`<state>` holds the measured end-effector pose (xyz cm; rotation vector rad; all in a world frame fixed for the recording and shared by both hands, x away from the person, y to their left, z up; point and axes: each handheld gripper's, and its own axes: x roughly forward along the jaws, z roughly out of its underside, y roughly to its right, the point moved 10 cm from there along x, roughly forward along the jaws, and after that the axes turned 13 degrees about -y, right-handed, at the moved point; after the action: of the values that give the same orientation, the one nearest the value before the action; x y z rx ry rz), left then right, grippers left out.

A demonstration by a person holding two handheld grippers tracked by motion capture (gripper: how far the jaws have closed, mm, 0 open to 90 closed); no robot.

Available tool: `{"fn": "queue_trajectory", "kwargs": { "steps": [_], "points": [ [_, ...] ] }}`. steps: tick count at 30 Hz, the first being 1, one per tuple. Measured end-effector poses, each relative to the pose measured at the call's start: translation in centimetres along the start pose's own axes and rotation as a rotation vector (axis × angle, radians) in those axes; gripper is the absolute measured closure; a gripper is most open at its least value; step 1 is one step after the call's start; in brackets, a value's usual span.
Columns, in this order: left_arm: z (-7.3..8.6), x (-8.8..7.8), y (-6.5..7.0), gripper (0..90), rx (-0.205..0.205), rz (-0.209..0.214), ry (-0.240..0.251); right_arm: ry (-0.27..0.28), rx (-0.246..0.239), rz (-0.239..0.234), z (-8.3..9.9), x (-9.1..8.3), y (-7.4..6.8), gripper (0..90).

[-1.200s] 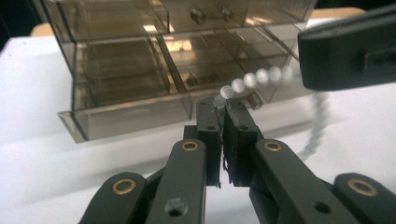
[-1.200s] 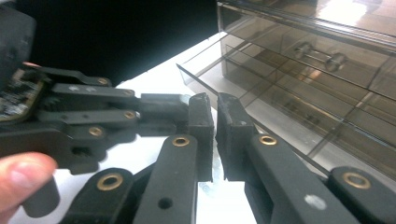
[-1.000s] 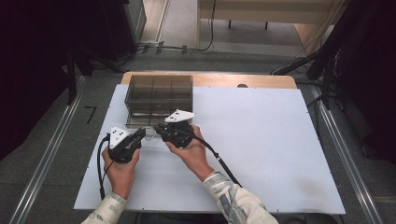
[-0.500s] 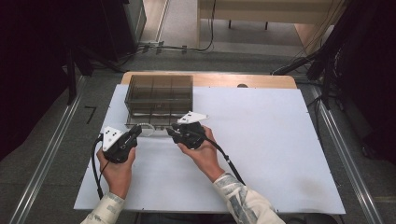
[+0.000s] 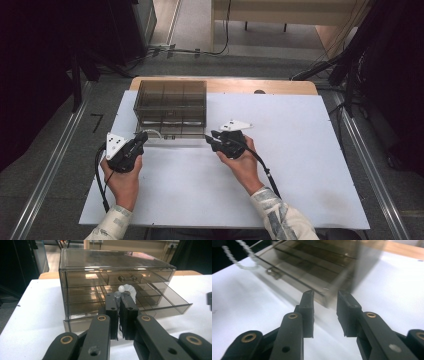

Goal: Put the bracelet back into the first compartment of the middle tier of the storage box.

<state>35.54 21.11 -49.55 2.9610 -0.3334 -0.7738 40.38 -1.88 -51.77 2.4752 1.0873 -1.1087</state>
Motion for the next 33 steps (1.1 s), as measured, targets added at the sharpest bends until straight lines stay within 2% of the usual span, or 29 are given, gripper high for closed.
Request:
{"fn": "queue_trajectory", "kwargs": {
  "steps": [1, 2, 6, 9, 10, 11, 13, 16, 26, 33],
  "points": [
    [0.0, 0.0, 0.0, 86.8, 0.000, 0.000, 0.000, 0.000, 0.000, 0.000, 0.0, 0.0, 0.0, 65.0],
    [-0.1, 0.0, -0.1, 86.8, -0.002, -0.004, 0.004, 0.003, 0.013, 0.016, 0.3, -0.6, 1.0, 65.0],
    [-0.3, -0.1, -0.2, 86.8, -0.004, -0.008, 0.021, 0.004, 0.031, 0.053, 1.0, -1.7, 3.0, 64.8],
    [-0.4, -0.1, -0.3, 86.7, 0.001, -0.016, 0.032, 0.005, 0.048, 0.076, 1.7, -2.5, 4.4, 64.8],
    [-0.4, -0.1, -0.3, 86.7, 0.001, -0.016, 0.032, 0.005, 0.048, 0.076, 1.7, -2.5, 4.4, 64.8],
    [-0.6, -0.2, -0.4, 86.7, -0.005, -0.015, 0.039, 0.002, 0.059, 0.090, 2.2, -3.0, 5.3, 64.6],
    [-0.6, -0.1, -0.5, 86.8, -0.008, -0.019, 0.043, 0.000, 0.063, 0.111, 2.7, -3.6, 6.3, 64.3],
    [-0.7, 0.0, -0.9, 86.7, -0.014, -0.026, 0.053, -0.004, 0.072, 0.138, 3.4, -4.4, 7.7, 63.5],
    [-1.6, 0.6, -1.0, 86.8, -0.023, -0.034, 0.088, -0.050, 0.112, 0.224, 6.9, -6.7, 12.1, 61.2],
    [-1.9, 1.1, -1.7, 86.7, -0.038, -0.052, 0.097, -0.056, 0.155, 0.284, 9.4, -9.2, 15.3, 59.3]
  ]
}}
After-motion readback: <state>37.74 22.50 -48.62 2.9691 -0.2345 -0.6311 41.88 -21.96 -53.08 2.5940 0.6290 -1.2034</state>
